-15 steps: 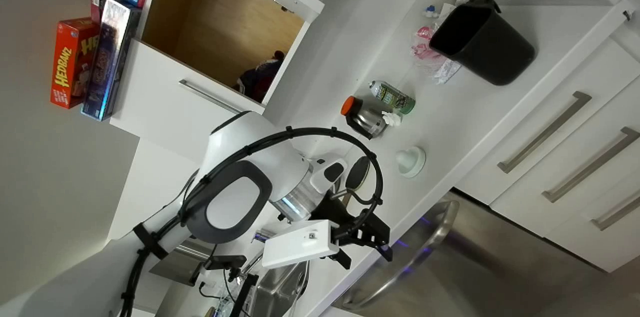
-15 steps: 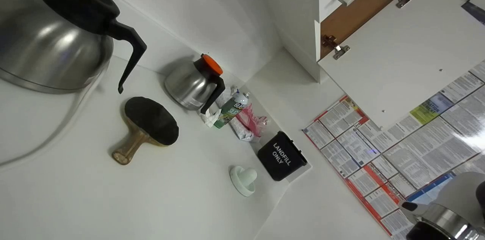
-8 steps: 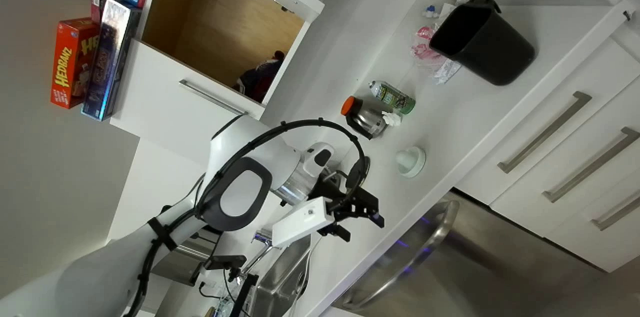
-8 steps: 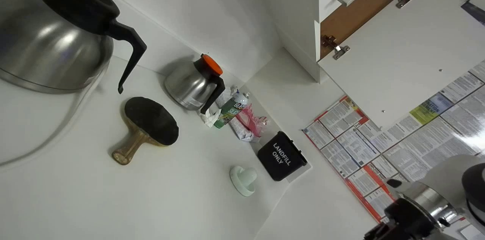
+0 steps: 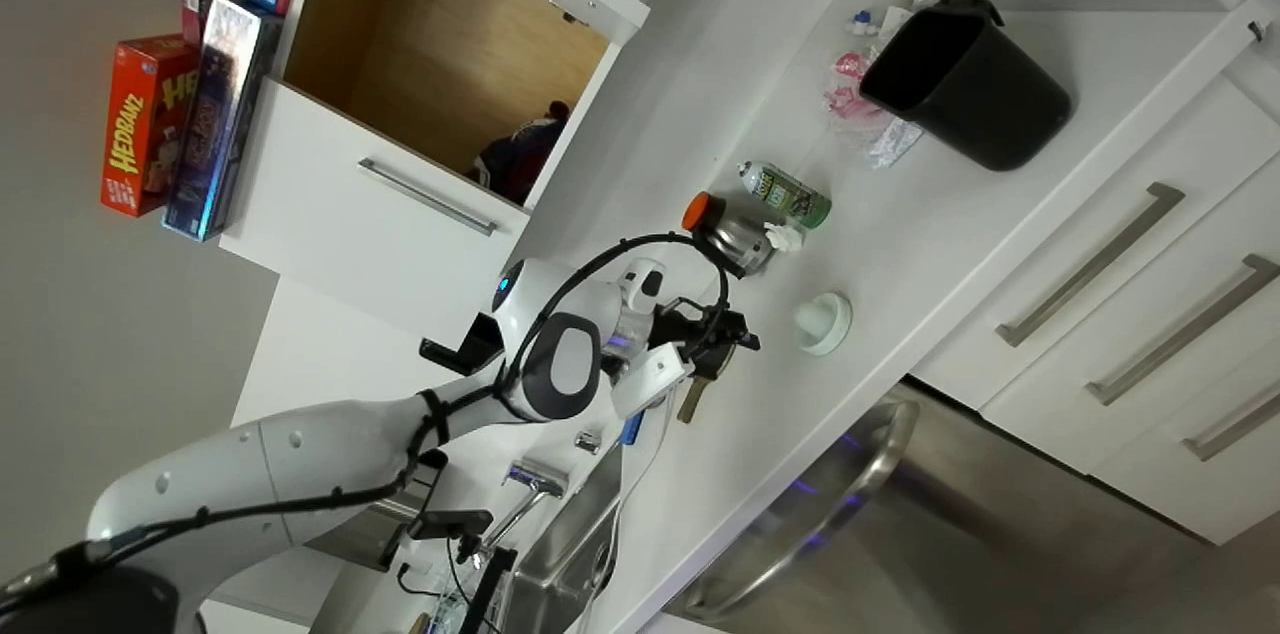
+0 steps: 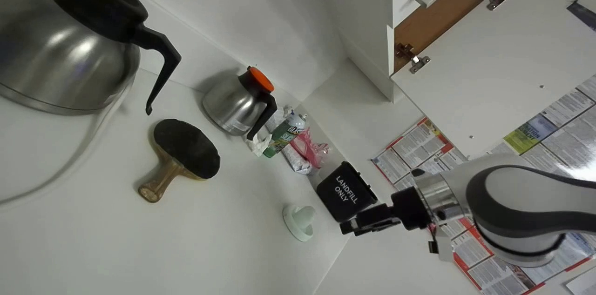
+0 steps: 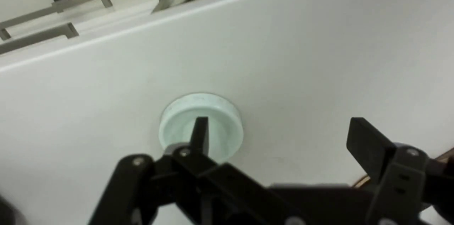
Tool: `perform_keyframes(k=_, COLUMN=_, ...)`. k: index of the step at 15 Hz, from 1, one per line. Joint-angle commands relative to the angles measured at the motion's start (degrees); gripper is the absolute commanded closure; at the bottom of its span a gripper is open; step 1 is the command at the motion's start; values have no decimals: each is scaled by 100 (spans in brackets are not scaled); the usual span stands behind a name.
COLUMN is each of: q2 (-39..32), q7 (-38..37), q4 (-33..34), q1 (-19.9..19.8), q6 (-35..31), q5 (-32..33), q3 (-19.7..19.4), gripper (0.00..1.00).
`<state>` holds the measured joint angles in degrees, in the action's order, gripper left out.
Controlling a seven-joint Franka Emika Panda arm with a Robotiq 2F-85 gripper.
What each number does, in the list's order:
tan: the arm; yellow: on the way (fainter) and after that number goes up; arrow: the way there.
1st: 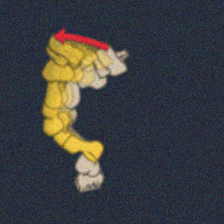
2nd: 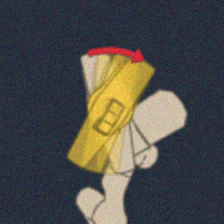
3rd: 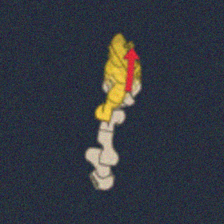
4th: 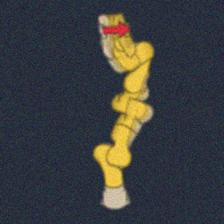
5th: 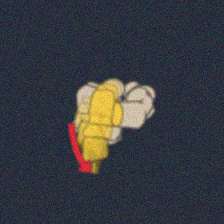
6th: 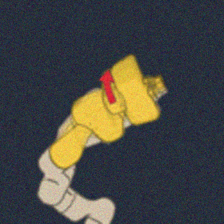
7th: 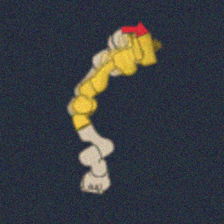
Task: Take the object and put it in the cupboard
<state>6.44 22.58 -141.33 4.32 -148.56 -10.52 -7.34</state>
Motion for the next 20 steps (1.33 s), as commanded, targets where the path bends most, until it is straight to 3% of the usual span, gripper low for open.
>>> perform_keyframes(k=1, q2=-1082, q7=-528, q4=762, q1=-154, q6=-784, q5=74, q3=270, gripper=0)
perform_keyframes(k=5, q2=-1880, q7=-1393, q4=1444, q1=-266, q6=-1141, q5=762, q3=299, gripper=0)
perform_keyframes(k=8, q2=-2310, q7=-2104, q4=1894, q1=-228, q6=-951, q5=1407, q3=105, gripper=0)
perform_keyframes(k=12, q2=-2663, q7=-2446, q4=2272, q1=-238, q6=-567, q5=1665, q3=49, gripper=0)
perform_keyframes(k=13, q2=-2718, q7=-2480, q4=2333, q1=-236, q6=-477, q5=1680, q3=51, gripper=19)
perform_keyframes(k=20, q2=-2808, q7=-2860, q4=2618, q1=-169, q6=151, q5=1828, q3=-5, gripper=73)
